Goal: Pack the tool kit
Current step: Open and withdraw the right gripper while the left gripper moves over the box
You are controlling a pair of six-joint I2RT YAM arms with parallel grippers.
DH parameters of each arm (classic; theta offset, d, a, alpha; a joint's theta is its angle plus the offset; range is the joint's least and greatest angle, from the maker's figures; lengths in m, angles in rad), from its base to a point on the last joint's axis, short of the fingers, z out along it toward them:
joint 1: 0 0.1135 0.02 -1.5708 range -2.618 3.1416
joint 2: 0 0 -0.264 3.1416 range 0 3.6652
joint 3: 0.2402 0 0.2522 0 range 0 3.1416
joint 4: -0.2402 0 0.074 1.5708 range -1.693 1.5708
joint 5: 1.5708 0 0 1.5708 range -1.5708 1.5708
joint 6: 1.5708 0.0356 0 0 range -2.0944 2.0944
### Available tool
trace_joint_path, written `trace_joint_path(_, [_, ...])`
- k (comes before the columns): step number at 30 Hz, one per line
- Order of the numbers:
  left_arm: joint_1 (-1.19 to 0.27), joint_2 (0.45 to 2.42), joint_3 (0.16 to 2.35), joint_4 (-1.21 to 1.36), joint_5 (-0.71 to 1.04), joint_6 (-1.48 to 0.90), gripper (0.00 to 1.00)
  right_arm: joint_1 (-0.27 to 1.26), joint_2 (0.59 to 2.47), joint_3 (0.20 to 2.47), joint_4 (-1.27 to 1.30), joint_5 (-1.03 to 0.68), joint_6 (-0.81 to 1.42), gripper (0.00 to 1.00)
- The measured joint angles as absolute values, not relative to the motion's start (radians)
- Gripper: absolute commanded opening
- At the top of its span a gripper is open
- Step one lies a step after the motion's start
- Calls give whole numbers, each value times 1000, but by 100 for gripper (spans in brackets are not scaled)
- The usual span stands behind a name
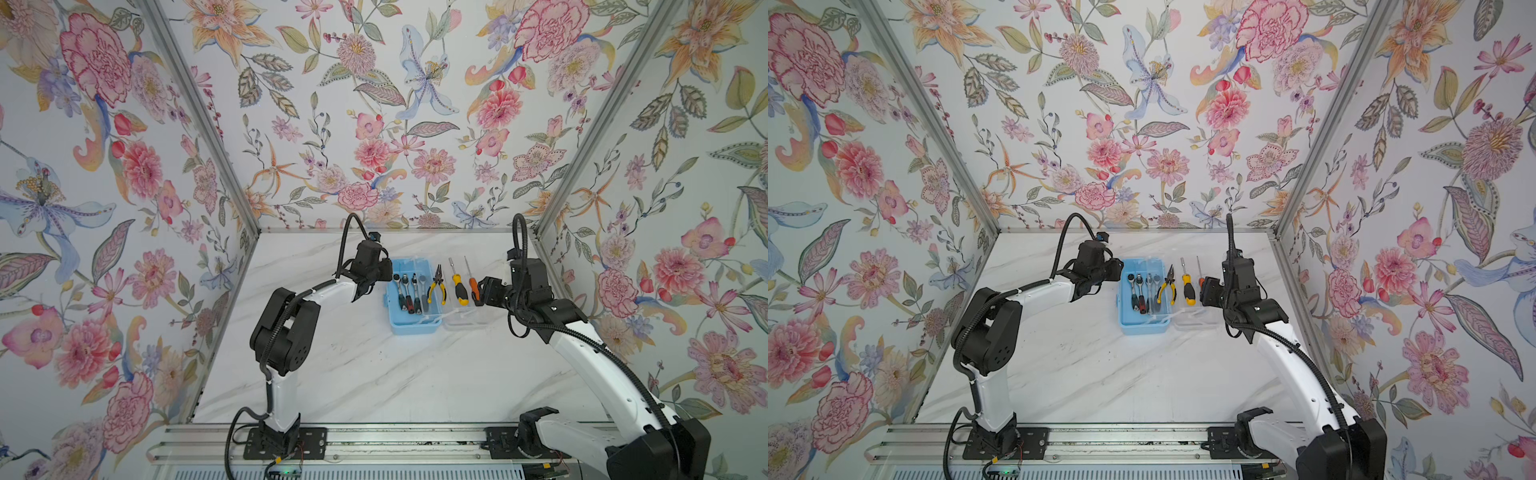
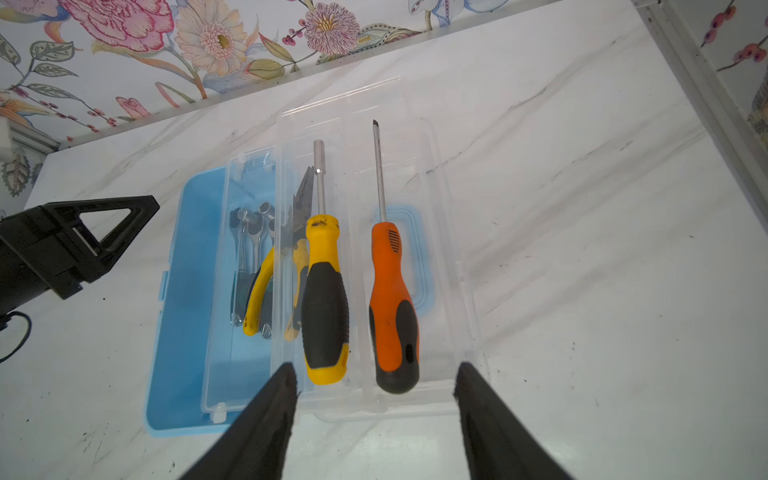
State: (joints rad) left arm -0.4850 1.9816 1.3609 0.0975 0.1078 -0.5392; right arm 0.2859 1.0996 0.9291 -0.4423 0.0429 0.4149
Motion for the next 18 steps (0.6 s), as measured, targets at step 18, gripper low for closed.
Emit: trace_joint_path(18, [-477,2121,1522,-31,122,-500,35,105,1025,640,-340,-82,537,58])
